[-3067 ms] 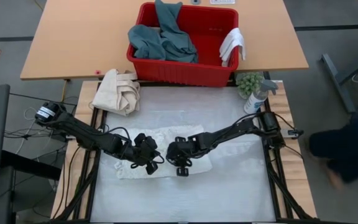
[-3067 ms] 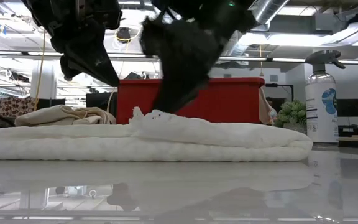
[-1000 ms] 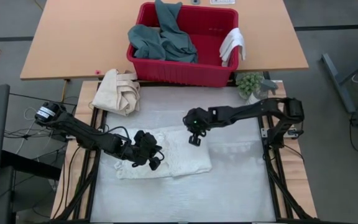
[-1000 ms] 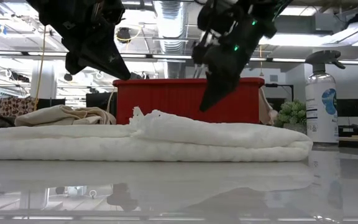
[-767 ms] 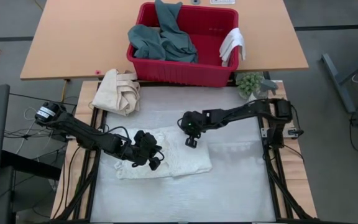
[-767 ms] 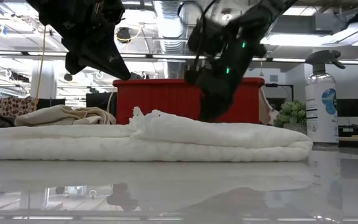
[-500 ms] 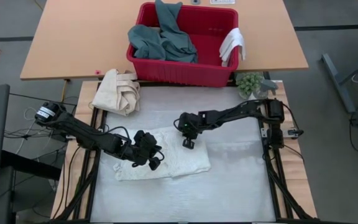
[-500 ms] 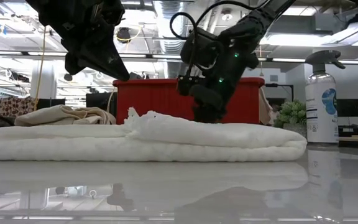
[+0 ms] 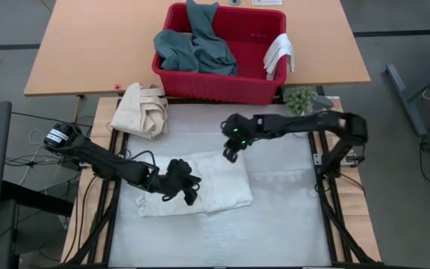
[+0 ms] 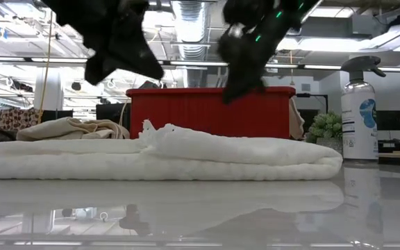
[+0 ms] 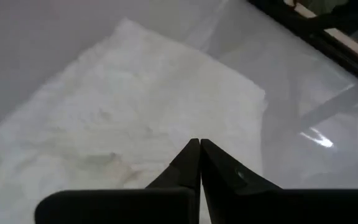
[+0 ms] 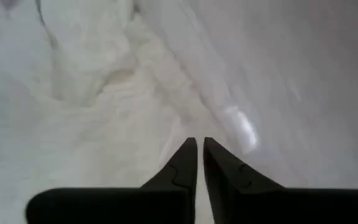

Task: Fold Laundry from Bin
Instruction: Fold the white shirt

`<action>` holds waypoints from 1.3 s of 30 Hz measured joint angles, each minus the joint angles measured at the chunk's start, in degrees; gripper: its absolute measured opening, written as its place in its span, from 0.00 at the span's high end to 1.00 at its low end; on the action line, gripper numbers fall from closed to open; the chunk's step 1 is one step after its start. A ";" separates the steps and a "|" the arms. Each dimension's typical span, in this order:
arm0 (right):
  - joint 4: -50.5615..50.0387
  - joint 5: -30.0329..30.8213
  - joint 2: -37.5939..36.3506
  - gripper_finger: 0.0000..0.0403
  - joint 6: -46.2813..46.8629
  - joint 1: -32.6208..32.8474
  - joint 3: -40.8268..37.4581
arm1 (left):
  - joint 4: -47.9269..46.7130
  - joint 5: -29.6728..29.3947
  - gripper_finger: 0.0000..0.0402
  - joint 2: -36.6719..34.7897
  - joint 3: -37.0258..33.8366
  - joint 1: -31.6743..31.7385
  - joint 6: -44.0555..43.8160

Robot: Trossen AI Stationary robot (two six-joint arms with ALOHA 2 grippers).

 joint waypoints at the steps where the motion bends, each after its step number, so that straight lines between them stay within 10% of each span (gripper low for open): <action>1: -3.23 -0.10 -1.62 0.84 4.36 0.00 0.00 | 0.89 1.46 1.00 0.55 -0.05 0.86 -0.67; 11: -16.30 -4.60 -8.30 0.44 26.14 6.32 -5.40 | 26.80 24.40 0.84 12.46 0.02 11.09 4.94; 17: -10.81 0.11 -7.63 0.20 35.76 12.23 -11.29 | 23.33 34.48 0.64 14.87 0.35 13.20 2.11; 27: 2.71 3.70 -7.89 0.20 38.92 15.90 -19.19 | 18.53 47.28 0.73 13.78 0.00 11.31 17.45; 39: 2.94 5.27 -7.89 0.21 38.78 16.72 -19.96 | -6.72 18.67 0.99 -0.33 -0.58 7.46 28.93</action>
